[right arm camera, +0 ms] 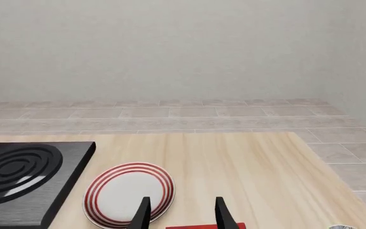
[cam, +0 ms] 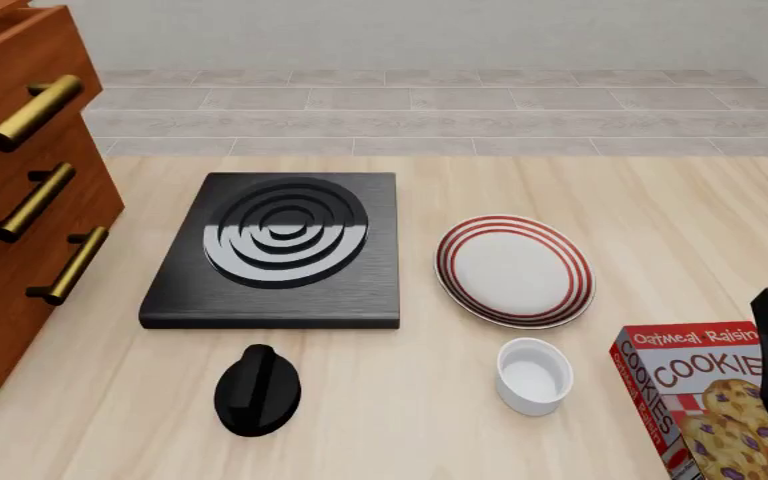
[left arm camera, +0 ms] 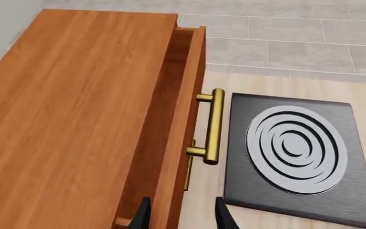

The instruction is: Pick the akita bowl in the top layer of the wooden cabinet and place it on the plate.

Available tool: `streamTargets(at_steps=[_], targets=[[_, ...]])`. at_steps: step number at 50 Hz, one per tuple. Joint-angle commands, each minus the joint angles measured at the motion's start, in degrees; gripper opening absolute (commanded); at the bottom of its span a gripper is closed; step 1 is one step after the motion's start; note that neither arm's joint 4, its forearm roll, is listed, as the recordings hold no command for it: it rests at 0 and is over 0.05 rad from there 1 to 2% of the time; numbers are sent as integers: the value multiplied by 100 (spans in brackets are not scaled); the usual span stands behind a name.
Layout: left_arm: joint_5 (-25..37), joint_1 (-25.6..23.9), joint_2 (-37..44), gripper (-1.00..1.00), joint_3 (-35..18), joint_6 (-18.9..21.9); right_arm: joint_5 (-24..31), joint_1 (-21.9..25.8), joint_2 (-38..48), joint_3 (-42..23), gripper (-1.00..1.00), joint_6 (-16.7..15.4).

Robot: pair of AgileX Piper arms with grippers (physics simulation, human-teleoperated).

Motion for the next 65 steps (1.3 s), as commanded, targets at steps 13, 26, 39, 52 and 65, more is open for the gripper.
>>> streamTargets(at_steps=[13, 26, 39, 52, 65], targets=[[56, -556, 373, 100, 188, -124, -3, -13, -6, -1, 100, 30], [41, -821, 488, 100, 124, -334, 2, -18, -10, -10, 100, 30], [-42, -1102, 590, 100, 180, -597, -11, 10, -20, -17, 100, -15], [-91, -1378, 702, 100, 231, -936, -10, 8, -22, -22, 100, -10], [-156, -1492, 828, 100, 278, -1043, -11, -1, -22, -23, 100, 7]])
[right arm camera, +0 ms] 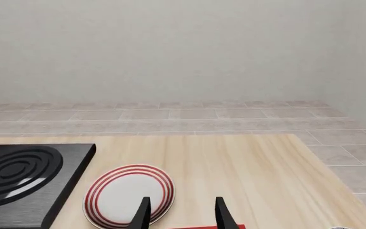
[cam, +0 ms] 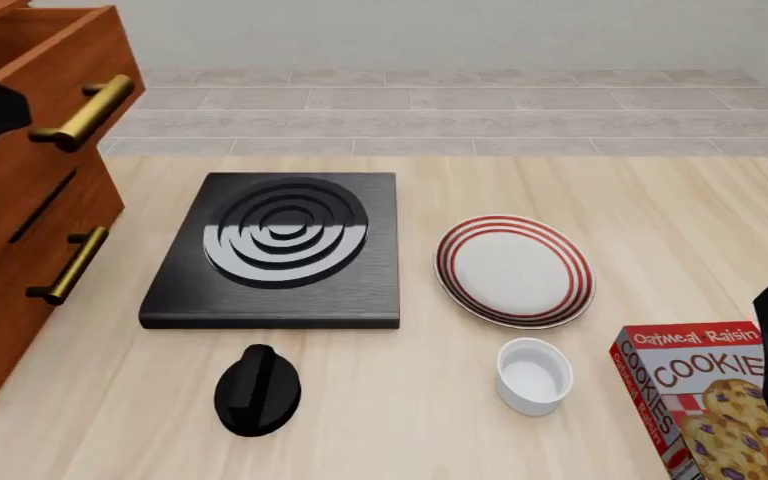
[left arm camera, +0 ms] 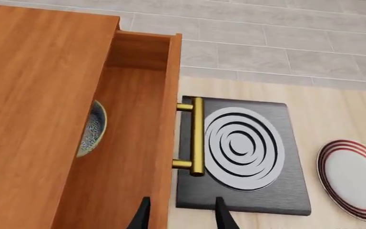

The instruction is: Pick the akita bowl in the top layer of the wooden cabinet and place it on the plate.

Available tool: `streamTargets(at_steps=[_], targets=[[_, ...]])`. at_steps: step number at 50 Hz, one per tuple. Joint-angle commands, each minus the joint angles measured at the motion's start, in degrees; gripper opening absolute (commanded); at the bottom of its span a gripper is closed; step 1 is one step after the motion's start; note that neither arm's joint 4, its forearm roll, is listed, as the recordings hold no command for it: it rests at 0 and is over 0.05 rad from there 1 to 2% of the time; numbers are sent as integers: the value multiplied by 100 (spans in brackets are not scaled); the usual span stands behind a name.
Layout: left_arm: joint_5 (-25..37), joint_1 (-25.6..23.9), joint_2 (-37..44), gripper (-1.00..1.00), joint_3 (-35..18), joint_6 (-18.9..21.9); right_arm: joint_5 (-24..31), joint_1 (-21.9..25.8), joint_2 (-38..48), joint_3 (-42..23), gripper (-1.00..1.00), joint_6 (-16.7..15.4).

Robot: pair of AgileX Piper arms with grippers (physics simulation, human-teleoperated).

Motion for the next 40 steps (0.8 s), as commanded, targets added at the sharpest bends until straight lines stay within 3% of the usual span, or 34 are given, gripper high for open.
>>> streamTargets(at_steps=[1, 40], targets=[[-9, -278, 534, 100, 411, -52, -9, -6, 0, 5, 100, 9], [-8, -570, 1020, 100, 289, -168, -30, -21, 0, 7, 100, 69]])
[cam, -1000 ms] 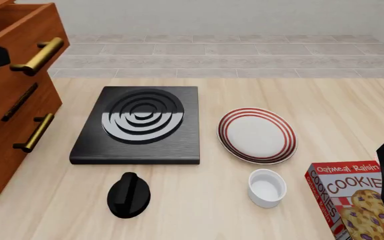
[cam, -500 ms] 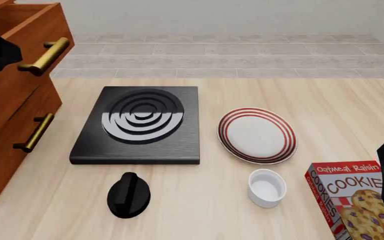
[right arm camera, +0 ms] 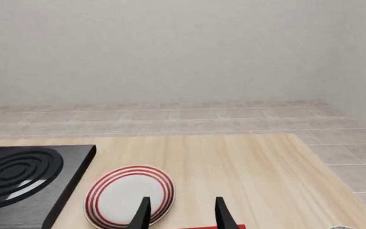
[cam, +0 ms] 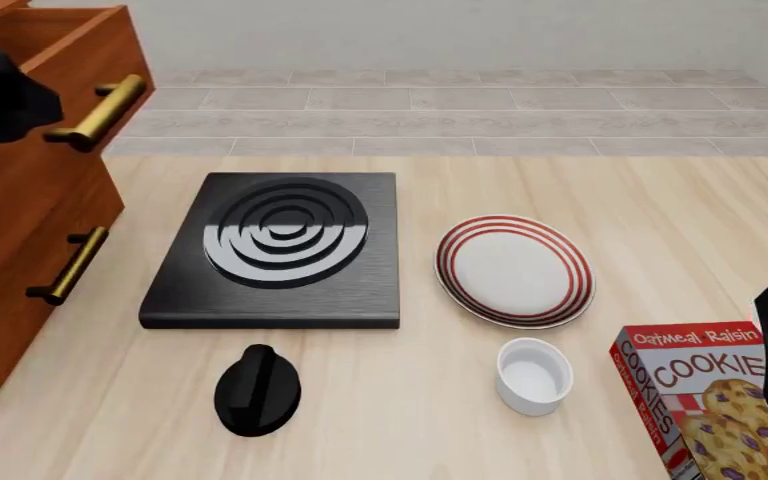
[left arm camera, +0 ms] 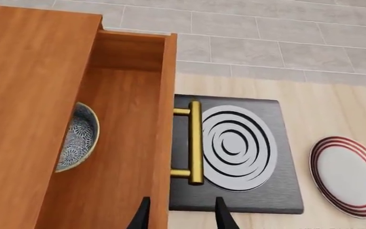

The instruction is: Pick the akita bowl in the top layer of the wooden cabinet and place it on the plate.

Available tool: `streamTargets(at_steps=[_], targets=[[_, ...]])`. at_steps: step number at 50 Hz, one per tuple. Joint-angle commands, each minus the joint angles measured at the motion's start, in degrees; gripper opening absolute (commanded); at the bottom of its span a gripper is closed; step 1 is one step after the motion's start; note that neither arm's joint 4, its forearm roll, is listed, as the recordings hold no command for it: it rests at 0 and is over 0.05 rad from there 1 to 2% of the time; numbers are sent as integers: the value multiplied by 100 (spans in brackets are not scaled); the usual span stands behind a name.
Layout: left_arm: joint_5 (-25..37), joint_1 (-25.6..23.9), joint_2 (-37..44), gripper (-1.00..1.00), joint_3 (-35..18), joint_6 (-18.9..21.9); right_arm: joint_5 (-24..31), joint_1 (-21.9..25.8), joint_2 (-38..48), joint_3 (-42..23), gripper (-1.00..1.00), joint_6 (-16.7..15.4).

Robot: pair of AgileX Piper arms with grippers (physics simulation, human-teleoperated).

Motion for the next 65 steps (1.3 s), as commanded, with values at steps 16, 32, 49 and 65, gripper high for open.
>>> streamTargets(at_steps=[16, 32, 49, 65], targets=[[114, -466, 668, 100, 296, -40, -30, -17, -1, -1, 100, 39], [193, -662, 671, 100, 170, -183, -35, -23, -3, -11, 100, 55], [221, -926, 761, 100, -12, -277, -35, -19, -3, -14, 100, 38], [263, -1182, 783, 100, -137, -464, -42, -31, -2, -18, 100, 46]])
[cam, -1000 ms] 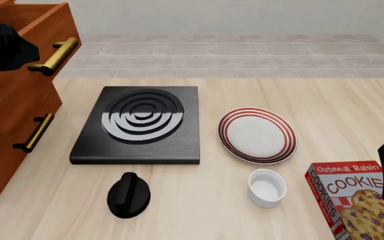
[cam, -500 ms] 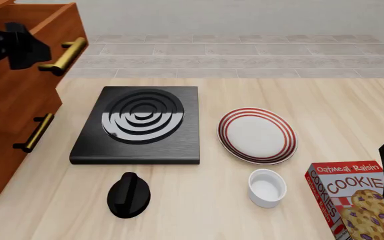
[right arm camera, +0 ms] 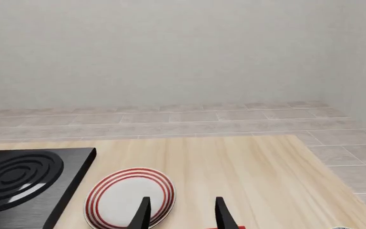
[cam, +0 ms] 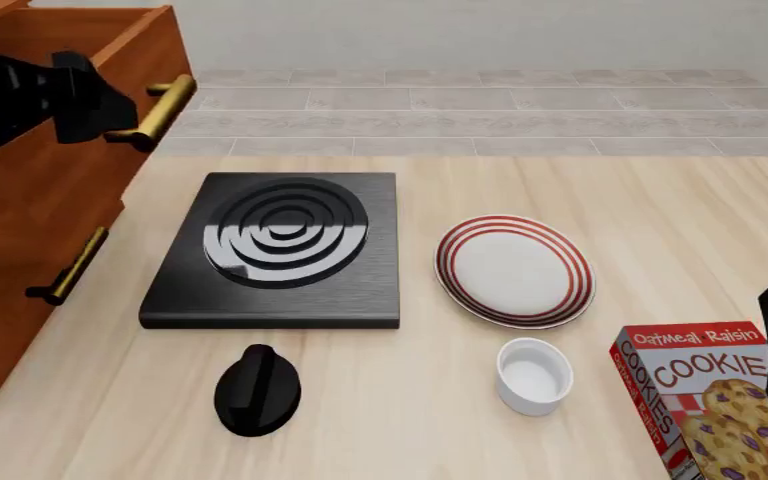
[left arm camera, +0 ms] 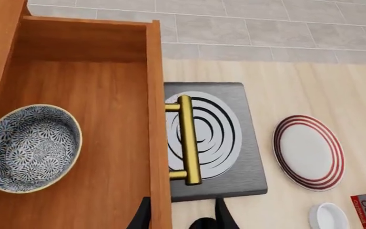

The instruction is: Pick the akita bowl in the top layer of the wooden cabinet and place it on the plate.

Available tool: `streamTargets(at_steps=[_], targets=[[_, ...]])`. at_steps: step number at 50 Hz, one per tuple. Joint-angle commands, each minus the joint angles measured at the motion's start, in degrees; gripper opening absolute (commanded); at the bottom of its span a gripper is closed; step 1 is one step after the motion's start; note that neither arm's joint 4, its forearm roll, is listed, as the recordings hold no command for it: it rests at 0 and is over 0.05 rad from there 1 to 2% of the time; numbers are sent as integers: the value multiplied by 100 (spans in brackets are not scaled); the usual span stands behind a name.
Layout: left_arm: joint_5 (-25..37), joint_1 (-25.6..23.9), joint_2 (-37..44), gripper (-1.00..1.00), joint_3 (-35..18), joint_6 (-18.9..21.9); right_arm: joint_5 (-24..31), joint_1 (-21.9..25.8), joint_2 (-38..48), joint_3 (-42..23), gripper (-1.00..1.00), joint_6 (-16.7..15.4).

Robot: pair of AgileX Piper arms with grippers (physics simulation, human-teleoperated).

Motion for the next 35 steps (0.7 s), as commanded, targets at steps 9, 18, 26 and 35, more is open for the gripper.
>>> streamTargets(at_steps=[9, 18, 26, 35], targets=[[53, -461, 289, 100, 107, -210, -3, -11, 1, -12, 100, -7], [42, -594, 315, 100, 44, -274, -5, -16, 0, -12, 100, -1], [57, -655, 319, 100, -25, -269, -2, -16, 0, -12, 100, -2], [122, -700, 329, 100, -165, -209, -2, -14, 0, -16, 100, -2]])
